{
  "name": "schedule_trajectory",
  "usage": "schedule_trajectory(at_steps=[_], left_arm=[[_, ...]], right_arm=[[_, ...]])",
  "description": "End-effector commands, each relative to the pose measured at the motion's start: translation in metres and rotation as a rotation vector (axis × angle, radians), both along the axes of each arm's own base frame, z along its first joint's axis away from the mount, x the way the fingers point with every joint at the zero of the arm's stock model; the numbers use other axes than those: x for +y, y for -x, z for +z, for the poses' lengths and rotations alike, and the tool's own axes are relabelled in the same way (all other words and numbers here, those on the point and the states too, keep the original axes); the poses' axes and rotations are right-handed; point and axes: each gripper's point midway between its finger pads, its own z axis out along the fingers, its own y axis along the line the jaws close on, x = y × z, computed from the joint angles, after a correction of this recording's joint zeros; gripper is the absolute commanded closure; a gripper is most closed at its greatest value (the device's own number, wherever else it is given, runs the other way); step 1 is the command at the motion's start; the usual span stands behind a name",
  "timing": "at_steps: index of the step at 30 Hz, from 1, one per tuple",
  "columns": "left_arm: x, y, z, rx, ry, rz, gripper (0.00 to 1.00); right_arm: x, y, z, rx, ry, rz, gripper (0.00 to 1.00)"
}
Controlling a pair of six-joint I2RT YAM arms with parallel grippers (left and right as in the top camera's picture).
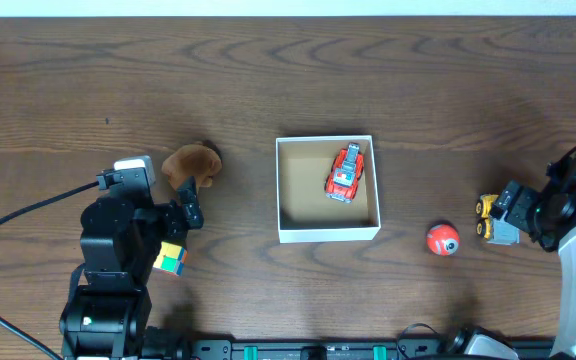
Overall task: Pack container
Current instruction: 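Return the right gripper and grasp the yellow-and-blue toy truck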
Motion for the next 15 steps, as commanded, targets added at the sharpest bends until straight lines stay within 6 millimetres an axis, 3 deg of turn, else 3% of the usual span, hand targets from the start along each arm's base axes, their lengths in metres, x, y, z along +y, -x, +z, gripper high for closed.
schedule_trajectory(at_steps=[1,15], left_arm=[[0.001,-0.001,0.01,-0.022,0.004,0.003,0.02],[0.001,-0.001,0.01,-0.022,0.004,0.003,0.02]], right_arm=[[0.002,-0.001,-0.013,0.018,-0.022,0.03,0.01],[0.012,-0.009,-0.061,0.129,-0.137,0.108,0.04]])
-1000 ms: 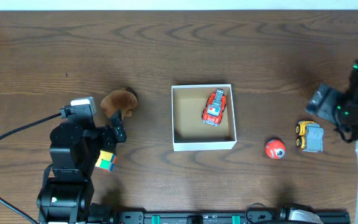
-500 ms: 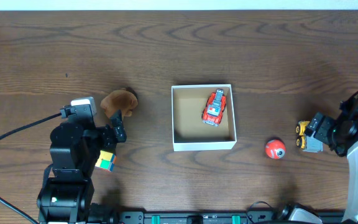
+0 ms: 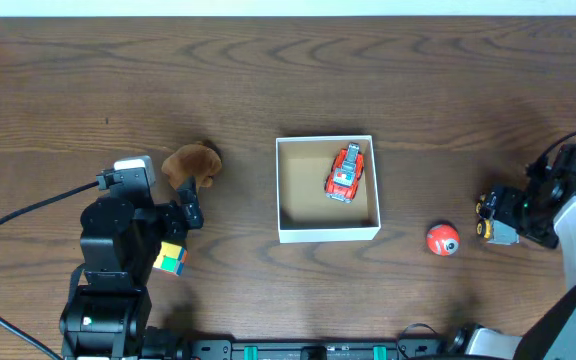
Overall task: Pack container
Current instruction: 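Return the right gripper and grasp the yellow-and-blue toy truck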
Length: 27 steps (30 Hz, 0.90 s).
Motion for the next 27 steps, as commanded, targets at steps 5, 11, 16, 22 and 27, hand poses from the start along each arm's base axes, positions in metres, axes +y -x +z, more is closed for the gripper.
schedule_trajectory(at_steps=[5,11,16,22,27], left_arm=[[0.001,-0.001,0.01,-0.022,0.004,0.003,0.02],[0.001,-0.001,0.01,-0.022,0.004,0.003,0.02],[0.001,-0.001,0.01,-0.022,0.004,0.003,0.02],[0.001,-0.001,0.01,-0.022,0.004,0.003,0.02],[0.001,-0.001,0.01,-0.023,0.004,0.003,0.02]], right_arm=[[0.007,0.003,-0.013,0.031,-0.05,0.021,0.23],[0.007,0.002,-0.013,0.029,-0.049,0.023,0.49],[0.01,0.0,-0.013,0.025,-0.048,0.029,0.61],[0.015,-0.007,-0.009,0.012,-0.05,0.005,0.99],[0.03,-0.032,0.024,-0.052,-0.029,0.079,0.99]])
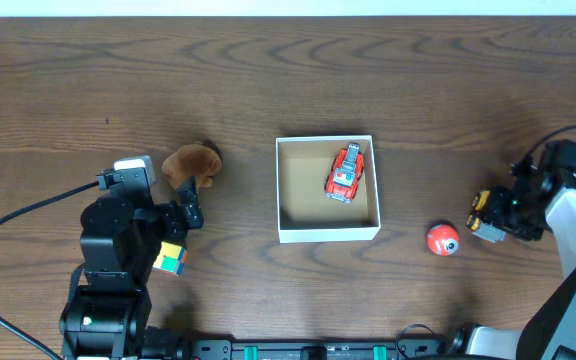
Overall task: Pack container
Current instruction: 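Return the right gripper and grasp the yellow-and-blue toy truck, then lower the yellow truck into the box beside the fire truck, release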
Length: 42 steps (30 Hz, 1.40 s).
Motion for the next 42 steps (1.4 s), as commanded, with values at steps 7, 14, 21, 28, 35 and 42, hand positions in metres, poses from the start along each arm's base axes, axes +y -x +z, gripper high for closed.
schedule_trajectory(at_steps=[7,14,21,28,35,42], left_arm=[[0.001,-0.001,0.01,-0.022,0.004,0.003,0.02],[0.001,-0.001,0.01,-0.022,0.004,0.003,0.02],[0.001,-0.001,0.01,-0.022,0.004,0.003,0.02],[0.001,-0.001,0.01,-0.022,0.004,0.003,0.02],[0.001,-0.001,0.01,-0.022,0.004,0.003,0.02],[0.001,-0.001,0.01,-0.022,0.004,0.003,0.02]], right_arm=[[0.072,-0.076,0.125,-0.306,0.036,0.197,0.99],[0.197,-0.091,0.174,-0.476,-0.018,0.432,0.99],[0.301,-0.08,0.172,-0.551,-0.054,0.568,0.99],[0.35,-0.067,0.117,-0.423,-0.077,0.599,0.99],[0.352,-0.066,0.077,-0.316,-0.05,0.513,0.99],[0.33,-0.066,0.06,-0.267,0.055,0.433,0.99]])
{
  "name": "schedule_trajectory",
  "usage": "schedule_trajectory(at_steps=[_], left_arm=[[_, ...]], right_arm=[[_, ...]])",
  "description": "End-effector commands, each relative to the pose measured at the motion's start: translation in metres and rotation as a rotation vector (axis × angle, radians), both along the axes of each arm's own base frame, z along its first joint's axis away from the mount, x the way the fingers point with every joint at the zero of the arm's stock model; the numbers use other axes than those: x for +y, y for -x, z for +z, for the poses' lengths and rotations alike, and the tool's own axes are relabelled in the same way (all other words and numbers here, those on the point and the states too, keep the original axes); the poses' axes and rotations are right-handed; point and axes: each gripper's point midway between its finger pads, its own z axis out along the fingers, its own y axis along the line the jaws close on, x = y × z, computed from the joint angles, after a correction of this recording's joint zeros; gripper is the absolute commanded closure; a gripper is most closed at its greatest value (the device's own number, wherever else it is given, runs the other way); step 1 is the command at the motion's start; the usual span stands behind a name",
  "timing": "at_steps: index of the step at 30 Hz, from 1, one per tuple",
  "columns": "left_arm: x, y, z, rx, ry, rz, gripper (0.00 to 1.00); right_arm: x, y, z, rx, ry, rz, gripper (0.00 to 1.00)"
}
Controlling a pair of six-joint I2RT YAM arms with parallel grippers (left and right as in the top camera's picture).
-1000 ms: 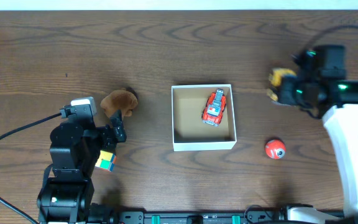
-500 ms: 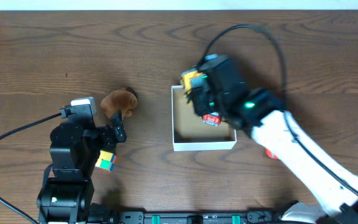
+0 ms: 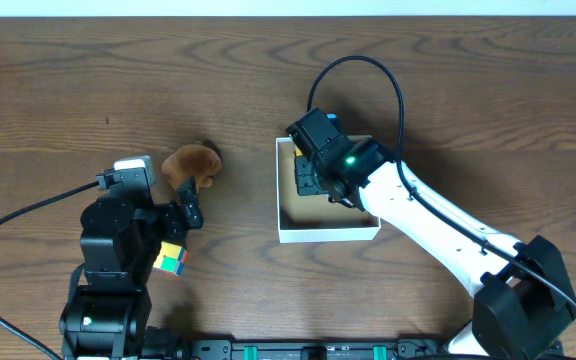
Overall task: Pack container
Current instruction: 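Lower the yellow truck into the box beside the fire truck, release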
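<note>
The white open box stands at the table's middle. My right arm reaches over it, and my right gripper is over the box's left half, shut on a yellow toy vehicle of which only yellow bits show. The arm hides the rest of the box's inside. My left gripper stands open at the left, just below a brown plush toy and above a colourful cube, with nothing between its fingers.
A black cable loops from the right arm over the table behind the box. The left arm's base and its cable occupy the front left. The right arm's body crosses the front right of the table.
My right gripper has gone from the table's right edge, where it gripped the yellow toy vehicle, to over the box's left half with the toy. The arm now covers the red ball's place.
My right gripper was around the yellow toy vehicle at the far right, beside a red ball, while a red fire truck lay in the box. The gripper and toy then shifted slightly left. Now the toy is held over the box. The left arm stayed still throughout.
</note>
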Motion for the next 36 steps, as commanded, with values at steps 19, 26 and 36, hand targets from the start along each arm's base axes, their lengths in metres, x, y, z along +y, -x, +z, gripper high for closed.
schedule_trajectory(at_steps=[19,26,36], left_arm=[[0.001,0.0,0.007,-0.009,0.003,0.003,0.02],[0.001,0.002,0.005,0.003,0.002,0.003,0.02],[0.001,0.002,0.005,0.002,0.002,0.003,0.02]], right_arm=[[-0.009,-0.005,-0.038,0.045,0.093,-0.097,0.62],[-0.008,-0.007,-0.037,0.037,0.088,-0.097,0.46],[-0.004,-0.023,-0.029,-0.044,0.08,-0.089,0.35]])
